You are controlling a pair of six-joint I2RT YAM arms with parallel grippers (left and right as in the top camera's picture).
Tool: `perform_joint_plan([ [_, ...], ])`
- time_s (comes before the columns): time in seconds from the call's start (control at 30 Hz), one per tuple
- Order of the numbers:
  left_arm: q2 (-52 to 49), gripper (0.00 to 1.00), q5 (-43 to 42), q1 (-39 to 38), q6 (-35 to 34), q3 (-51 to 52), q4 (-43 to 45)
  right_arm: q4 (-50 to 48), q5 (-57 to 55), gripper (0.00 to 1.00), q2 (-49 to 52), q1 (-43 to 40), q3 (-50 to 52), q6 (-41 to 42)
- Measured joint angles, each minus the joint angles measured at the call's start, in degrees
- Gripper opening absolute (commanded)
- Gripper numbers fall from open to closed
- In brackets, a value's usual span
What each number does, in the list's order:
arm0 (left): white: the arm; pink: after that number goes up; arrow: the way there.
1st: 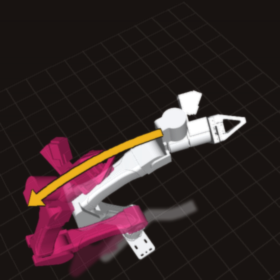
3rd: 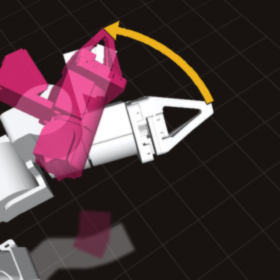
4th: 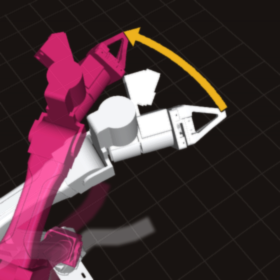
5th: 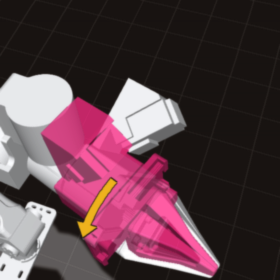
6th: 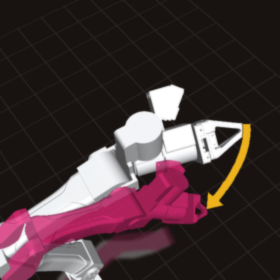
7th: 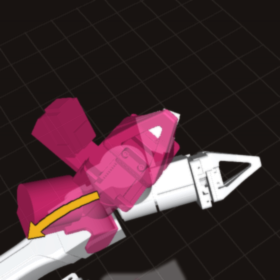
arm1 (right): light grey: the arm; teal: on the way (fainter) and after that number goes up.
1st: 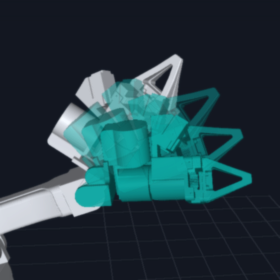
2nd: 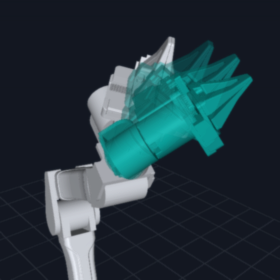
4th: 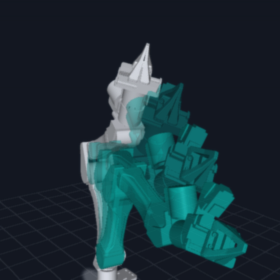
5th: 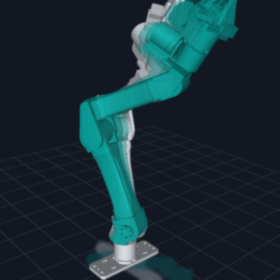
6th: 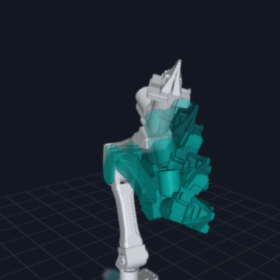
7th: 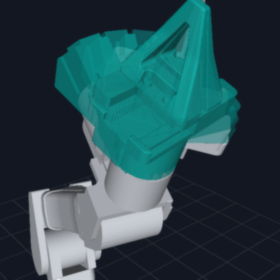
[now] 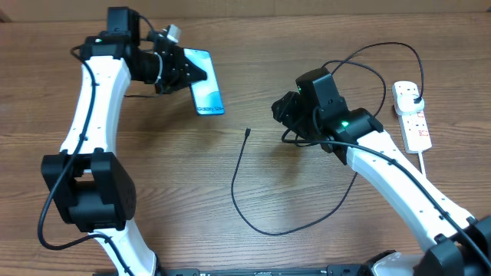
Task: Plug charger to phone and switch on socket
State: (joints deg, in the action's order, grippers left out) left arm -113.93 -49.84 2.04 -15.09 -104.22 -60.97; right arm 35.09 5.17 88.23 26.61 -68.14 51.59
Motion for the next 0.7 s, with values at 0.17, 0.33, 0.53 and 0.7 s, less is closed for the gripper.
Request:
perform_joint_plan([
  [0.17, 0.0, 0.04, 0.24, 3.61, -0.04, 0.0, -0.37, -4.31, 7.34, 0.47, 6.34, 0.0, 0.0, -1.68],
  [0.33, 0.0, 0.04, -1.14, 6.4, -1.86, 0.0, -0.76, -5.07, 12.28, 0.47, 12.24, 0.07, 0.0, -1.68],
  [0.53, 0.0, 0.04, -2.08, 6.84, -2.75, 0.0, -1.22, -7.28, 14.36, 0.47, 17.73, 1.2, 0.0, -1.68],
  [0.7, 0.0, 0.04, -2.25, 6.84, -2.82, 0.0, -1.62, -9.33, 14.91, 0.47, 19.47, 2.84, 0.0, -1.68],
])
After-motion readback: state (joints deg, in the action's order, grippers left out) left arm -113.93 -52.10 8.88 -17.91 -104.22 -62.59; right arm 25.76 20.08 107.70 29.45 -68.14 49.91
